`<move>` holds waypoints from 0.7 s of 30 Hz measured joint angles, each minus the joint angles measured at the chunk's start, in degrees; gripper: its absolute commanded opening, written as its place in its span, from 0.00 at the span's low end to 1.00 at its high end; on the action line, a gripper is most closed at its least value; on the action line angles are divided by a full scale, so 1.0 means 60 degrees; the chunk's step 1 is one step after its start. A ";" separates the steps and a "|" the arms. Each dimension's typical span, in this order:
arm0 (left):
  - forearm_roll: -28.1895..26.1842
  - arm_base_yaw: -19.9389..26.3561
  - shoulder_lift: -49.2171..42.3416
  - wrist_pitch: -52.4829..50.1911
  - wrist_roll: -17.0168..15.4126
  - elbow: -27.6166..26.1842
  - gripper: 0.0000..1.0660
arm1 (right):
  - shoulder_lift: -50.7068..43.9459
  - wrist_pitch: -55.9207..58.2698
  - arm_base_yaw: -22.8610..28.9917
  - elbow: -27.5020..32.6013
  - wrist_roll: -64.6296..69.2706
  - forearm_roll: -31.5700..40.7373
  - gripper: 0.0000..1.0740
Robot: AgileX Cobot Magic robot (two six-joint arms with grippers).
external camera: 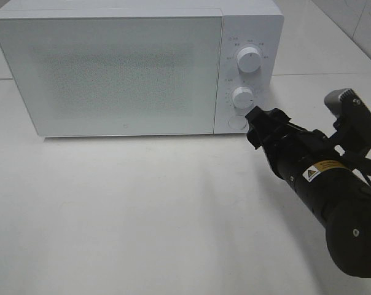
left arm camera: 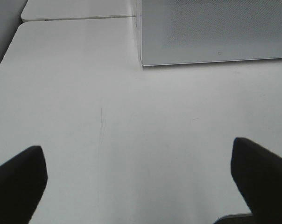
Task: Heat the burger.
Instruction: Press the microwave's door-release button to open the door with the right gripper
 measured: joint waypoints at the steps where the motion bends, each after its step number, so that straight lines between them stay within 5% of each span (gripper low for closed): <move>1: 0.0000 0.0000 0.0000 0.0000 0.0000 0.0000 0.94 | 0.0000 0.0067 0.0000 0.0000 0.0602 0.0000 0.60; 10: 0.0000 0.0000 0.0000 0.0000 0.0000 0.0000 0.94 | 0.0000 0.0363 0.0000 0.0000 0.5185 0.0000 0.37; 16: 0.0000 0.0000 0.0000 0.0000 0.0000 0.0000 0.94 | 0.0000 0.0363 0.0000 0.0000 0.6322 0.0000 0.08; 21: 0.0000 0.0000 0.0000 0.0000 0.0000 0.0000 0.94 | 0.0010 0.0497 0.0000 0.0000 0.6522 0.0000 0.00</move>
